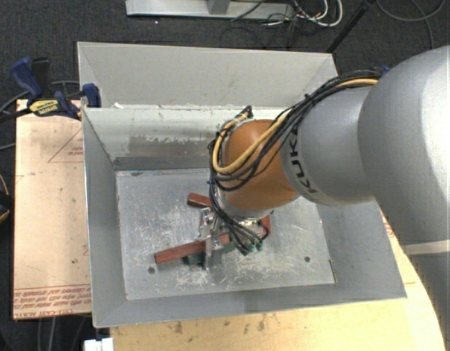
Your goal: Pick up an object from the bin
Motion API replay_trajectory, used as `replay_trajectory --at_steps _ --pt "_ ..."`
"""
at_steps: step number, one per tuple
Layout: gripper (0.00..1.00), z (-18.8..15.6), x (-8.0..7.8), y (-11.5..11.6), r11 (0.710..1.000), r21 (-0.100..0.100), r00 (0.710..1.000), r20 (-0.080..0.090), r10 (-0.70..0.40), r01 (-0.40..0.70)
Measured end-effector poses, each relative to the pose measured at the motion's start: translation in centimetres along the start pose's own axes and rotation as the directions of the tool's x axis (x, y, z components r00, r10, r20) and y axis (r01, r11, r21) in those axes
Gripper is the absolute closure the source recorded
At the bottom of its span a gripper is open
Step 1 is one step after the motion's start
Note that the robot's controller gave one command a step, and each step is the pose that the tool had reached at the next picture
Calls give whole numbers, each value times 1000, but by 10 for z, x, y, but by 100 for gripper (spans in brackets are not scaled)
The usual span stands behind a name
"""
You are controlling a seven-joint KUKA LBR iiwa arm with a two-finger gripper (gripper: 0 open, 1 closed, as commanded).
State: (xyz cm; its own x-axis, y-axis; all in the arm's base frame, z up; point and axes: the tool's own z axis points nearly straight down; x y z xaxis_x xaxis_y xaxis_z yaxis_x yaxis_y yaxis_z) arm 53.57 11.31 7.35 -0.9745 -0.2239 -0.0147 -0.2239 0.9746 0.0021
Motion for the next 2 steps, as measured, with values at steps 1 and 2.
replay_trajectory --at_steps 1,2 --pt "100 0 0 0 1000 0 1000 0 0 0" --pt "100 -190 -14 1 998 2 998 -3 -64 65"
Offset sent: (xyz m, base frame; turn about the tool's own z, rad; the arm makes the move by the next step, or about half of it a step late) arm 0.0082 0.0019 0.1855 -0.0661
